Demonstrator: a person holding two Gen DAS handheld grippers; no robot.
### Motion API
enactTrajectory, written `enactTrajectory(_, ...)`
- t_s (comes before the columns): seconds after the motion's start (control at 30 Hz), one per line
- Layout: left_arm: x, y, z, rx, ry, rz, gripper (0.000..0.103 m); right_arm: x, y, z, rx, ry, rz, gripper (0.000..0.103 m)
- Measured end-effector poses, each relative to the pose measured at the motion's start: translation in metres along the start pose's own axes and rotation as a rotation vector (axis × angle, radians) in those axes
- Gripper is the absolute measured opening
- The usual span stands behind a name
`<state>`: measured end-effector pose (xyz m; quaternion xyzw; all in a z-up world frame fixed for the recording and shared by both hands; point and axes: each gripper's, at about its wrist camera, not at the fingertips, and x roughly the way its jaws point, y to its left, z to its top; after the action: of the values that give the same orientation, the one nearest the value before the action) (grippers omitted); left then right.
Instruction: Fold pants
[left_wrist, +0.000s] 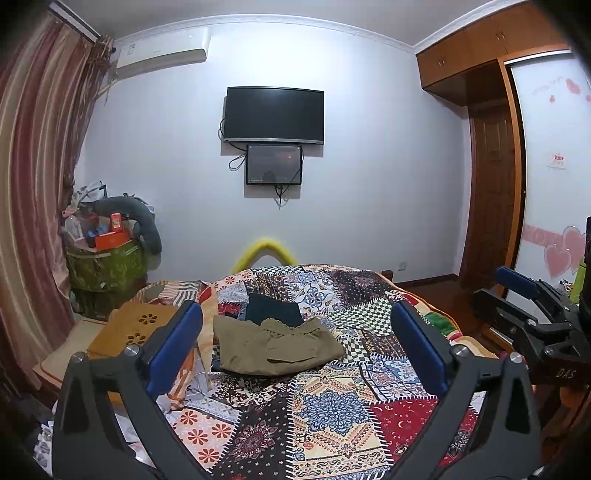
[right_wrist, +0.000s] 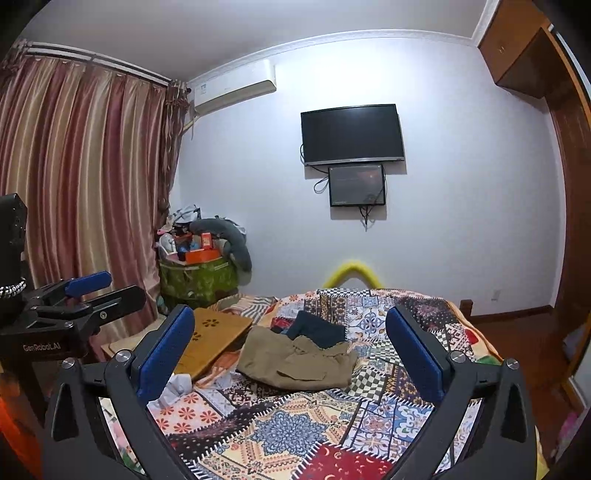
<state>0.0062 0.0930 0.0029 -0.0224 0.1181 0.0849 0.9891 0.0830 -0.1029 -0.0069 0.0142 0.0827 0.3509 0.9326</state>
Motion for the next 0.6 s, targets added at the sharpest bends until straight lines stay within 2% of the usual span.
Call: enactTrajectory(0.6, 0.0047, -0.0011, 0.0001, -0.005, 0.014, -0.003, 0.103, -0.0035, -0.0015, 0.0003, 0.015, 0.011, -0.008, 0.103)
